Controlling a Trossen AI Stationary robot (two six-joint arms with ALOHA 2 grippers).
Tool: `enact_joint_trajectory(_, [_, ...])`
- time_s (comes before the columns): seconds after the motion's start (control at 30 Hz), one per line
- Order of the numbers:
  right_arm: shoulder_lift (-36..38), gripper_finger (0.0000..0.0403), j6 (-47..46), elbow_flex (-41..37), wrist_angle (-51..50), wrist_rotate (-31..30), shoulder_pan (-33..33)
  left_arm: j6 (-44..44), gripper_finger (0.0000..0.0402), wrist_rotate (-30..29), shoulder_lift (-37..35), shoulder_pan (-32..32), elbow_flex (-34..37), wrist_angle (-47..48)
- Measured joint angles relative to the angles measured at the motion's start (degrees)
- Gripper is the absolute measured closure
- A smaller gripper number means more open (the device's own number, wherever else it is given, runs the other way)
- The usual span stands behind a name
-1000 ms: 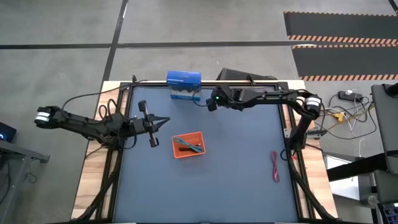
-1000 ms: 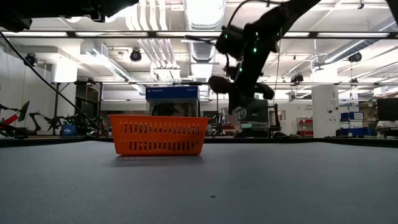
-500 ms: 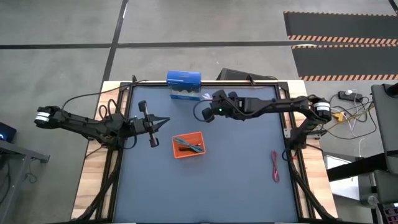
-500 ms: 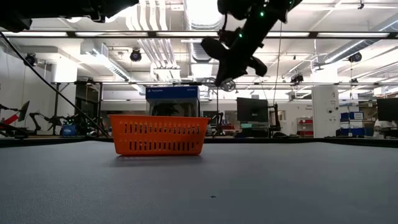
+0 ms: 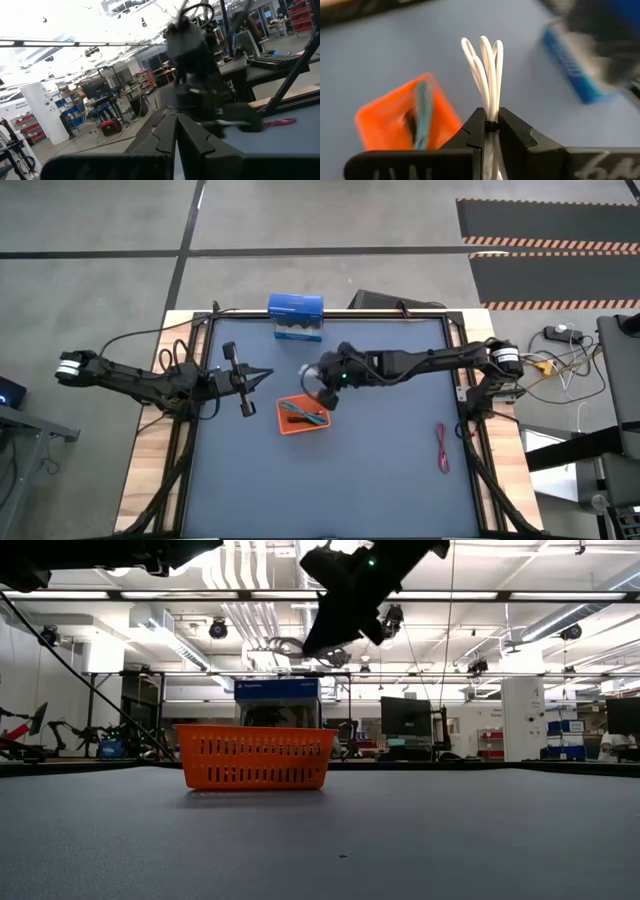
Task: Pick and place USB-C Cables
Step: Put the white charger cable into the orange bin
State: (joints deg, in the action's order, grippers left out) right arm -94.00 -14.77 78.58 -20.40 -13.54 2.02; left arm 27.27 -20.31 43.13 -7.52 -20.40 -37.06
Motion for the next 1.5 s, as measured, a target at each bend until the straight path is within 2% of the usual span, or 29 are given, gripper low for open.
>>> enact_joint_trajectory(0.07, [-1.0,0.0376,2.9,0.0,0.2,1.9,-1.1,0.0,0.0402,0.0,0.1,0.0,0.0,0.0])
enact_joint_trajectory(0.3, [-5.0,0.0376,6.5,0.0,4.0,2.1,-3.3,0.0,0.0402,0.0,0.2,0.0,-0.1,0.0])
enact_joint_trajectory(0.5, [-8.5,0.0376,8.4,0.1,9.7,6.5,-3.6,0.0,0.0402,0.0,0.3,0.0,0.0,0.1])
enact_joint_trajectory(0.77, [-11.9,0.0376,12.7,2.9,9.2,10.7,-3.6,0.1,0.0402,0.0,0.3,0.0,0.0,0.0])
enact_joint_trajectory(1.5, [-14.2,0.0366,13.3,4.4,6.9,10.6,-3.5,0.1,0.0402,0.0,0.2,0.0,0.1,0.0])
